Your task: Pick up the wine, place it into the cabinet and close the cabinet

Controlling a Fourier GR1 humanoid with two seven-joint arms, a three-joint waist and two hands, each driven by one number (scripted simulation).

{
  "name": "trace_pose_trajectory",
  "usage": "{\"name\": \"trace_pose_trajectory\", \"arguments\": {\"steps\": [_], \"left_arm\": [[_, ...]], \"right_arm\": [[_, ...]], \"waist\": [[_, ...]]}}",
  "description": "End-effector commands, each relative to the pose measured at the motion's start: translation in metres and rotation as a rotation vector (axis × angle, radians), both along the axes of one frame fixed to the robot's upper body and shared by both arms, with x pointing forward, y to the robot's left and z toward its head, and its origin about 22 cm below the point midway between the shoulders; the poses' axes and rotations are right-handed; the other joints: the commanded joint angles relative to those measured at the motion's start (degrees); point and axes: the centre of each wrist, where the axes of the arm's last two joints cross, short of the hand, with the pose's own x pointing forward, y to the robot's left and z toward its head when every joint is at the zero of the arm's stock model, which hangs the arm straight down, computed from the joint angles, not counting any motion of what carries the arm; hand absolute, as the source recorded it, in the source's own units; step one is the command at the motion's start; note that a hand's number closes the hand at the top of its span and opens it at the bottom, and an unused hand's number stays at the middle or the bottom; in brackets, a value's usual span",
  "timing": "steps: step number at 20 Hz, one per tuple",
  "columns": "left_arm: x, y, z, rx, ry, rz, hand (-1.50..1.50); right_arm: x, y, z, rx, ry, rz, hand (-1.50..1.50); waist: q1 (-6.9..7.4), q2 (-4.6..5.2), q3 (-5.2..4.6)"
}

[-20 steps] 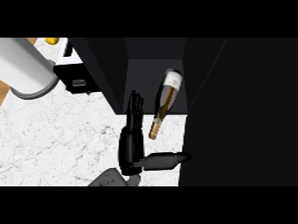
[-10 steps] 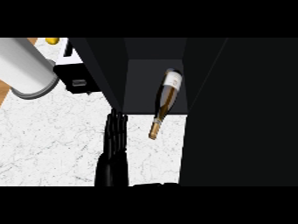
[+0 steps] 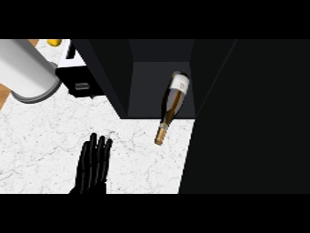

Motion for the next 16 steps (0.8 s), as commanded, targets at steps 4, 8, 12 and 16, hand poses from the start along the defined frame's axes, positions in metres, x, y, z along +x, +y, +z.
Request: {"name": "trace_pose_trajectory", "arguments": {"steps": [4, 8, 12, 16], "left_arm": [[-0.001, 0.032, 0.012, 0.025, -0.024, -0.042, -1.5], [-0.03, 0.052, 0.017, 0.004, -0.005, -0.04, -1.5], [-0.002, 0.083, 0.024, 0.026, -0.043, 0.014, -1.5], [-0.015, 0.102, 0.026, 0.012, -0.035, 0.016, -1.5]], "right_arm": [[-0.036, 0.002, -0.006, 0.02, -0.048, 0.119, 1.5], [-0.033, 0.01, -0.006, 0.074, 0.075, 0.217, 1.5], [-0.041, 0.02, -0.008, 0.119, 0.145, 0.255, 1.5], [-0.054, 0.032, -0.001, 0.123, 0.179, 0.319, 1.5]], "waist": [[-0.55, 0.06, 0.01], [0.05, -0.12, -0.01], [-0.3, -0.04, -0.06], [0.14, -0.15, -0.12]]}}
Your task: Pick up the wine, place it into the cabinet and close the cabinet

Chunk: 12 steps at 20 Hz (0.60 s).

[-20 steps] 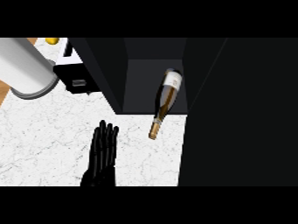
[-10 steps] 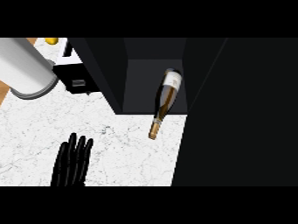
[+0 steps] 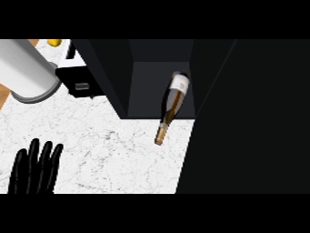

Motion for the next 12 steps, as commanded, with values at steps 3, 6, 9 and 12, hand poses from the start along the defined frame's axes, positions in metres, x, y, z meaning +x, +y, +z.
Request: {"name": "trace_pose_trajectory", "arguments": {"steps": [3, 6, 9, 12], "left_arm": [[0.0, 0.025, 0.009, -0.004, -0.032, 0.039, -1.5], [-0.001, 0.045, 0.021, -0.009, -0.009, 0.045, -1.5], [-0.003, 0.057, 0.037, -0.004, -0.011, 0.048, -1.5], [-0.001, 0.077, 0.023, 0.009, -0.006, 0.066, -1.5]], "right_arm": [[-0.029, 0.012, 0.021, 0.002, -0.085, 0.224, 1.5], [-0.037, 0.027, 0.023, 0.011, -0.106, 0.256, 1.5], [-0.053, 0.039, 0.024, 0.039, -0.093, 0.298, 1.5], [-0.048, 0.05, 0.024, 0.027, -0.097, 0.304, 1.5]], "waist": [[0.36, -0.01, -0.02], [0.37, -0.07, -0.05], [0.08, -0.34, -0.03], [0.16, -0.09, -0.04]]}}
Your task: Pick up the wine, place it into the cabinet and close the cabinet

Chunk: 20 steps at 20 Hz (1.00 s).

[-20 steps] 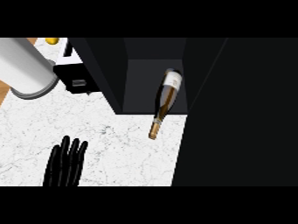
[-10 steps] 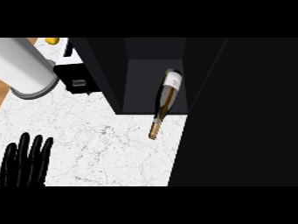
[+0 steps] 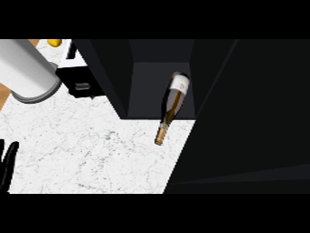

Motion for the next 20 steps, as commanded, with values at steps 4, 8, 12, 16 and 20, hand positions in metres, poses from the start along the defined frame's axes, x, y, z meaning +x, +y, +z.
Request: {"name": "trace_pose_trajectory", "arguments": {"steps": [4, 8, 12, 16, 20], "left_arm": [[0.006, 0.034, 0.021, 0.031, -0.003, -0.003, -1.5], [0.008, 0.051, 0.028, 0.029, 0.003, -0.026, -1.5], [0.011, 0.058, 0.029, 0.044, 0.008, -0.037, -1.5], [0.005, 0.062, 0.012, 0.0, 0.005, -0.018, -1.5], [0.017, 0.066, 0.032, -0.005, 0.024, -0.056, -1.5]], "right_arm": [[-0.045, 0.011, 0.031, 0.066, -0.071, 0.025, 1.5], [-0.045, 0.037, 0.02, 0.059, -0.078, 0.015, 1.5], [-0.044, 0.051, 0.018, 0.062, -0.118, -0.025, 1.5], [-0.037, 0.064, 0.017, 0.056, -0.166, -0.071, 1.5], [-0.026, 0.077, 0.02, 0.042, -0.197, -0.112, 1.5]], "waist": [[-0.13, -0.04, -0.02], [0.06, -0.06, -0.02], [0.0, 0.0, -0.04], [0.5, 0.03, -0.15], [0.77, 0.22, -0.09]]}}
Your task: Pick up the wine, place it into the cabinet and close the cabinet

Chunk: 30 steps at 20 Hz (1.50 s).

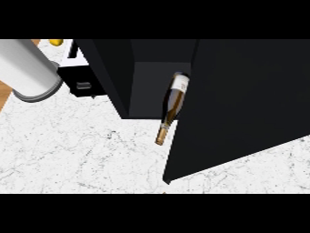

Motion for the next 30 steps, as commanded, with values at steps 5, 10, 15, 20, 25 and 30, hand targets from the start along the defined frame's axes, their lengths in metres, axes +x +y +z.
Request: {"name": "trace_pose_trajectory", "arguments": {"steps": [5, 10, 15, 20, 25, 30], "left_arm": [[0.006, -0.013, 0.004, -0.033, 0.002, -0.029, -1.5], [0.015, -0.012, -0.002, -0.027, 0.008, -0.044, -1.5], [0.014, -0.018, 0.007, -0.046, -0.011, -0.04, -1.5], [0.024, -0.02, -0.001, -0.05, -0.013, 0.001, -1.5], [0.024, -0.004, -0.006, -0.06, -0.008, -0.02, -1.5], [0.03, -0.002, 0.004, -0.041, -0.012, 0.007, -1.5]], "right_arm": [[0.004, 0.053, 0.012, 0.03, -0.049, 0.109, 1.5], [0.029, 0.059, 0.037, 0.058, -0.034, 0.13, 1.5], [0.071, 0.085, 0.061, 0.062, -0.035, 0.079, 1.5], [0.107, 0.118, 0.08, 0.063, -0.094, 0.018, 1.5], [0.152, 0.124, 0.083, -0.045, -0.21, -0.038, 1.5], [0.192, 0.112, 0.079, -0.046, -0.174, -0.104, 1.5]], "waist": [[0.86, 0.25, 0.03], [1.4, 0.65, -0.03], [2.21, 0.59, 0.07], [1.23, 0.58, 0.12], [0.87, 0.58, 0.12], [0.25, 0.56, 0.19]]}}
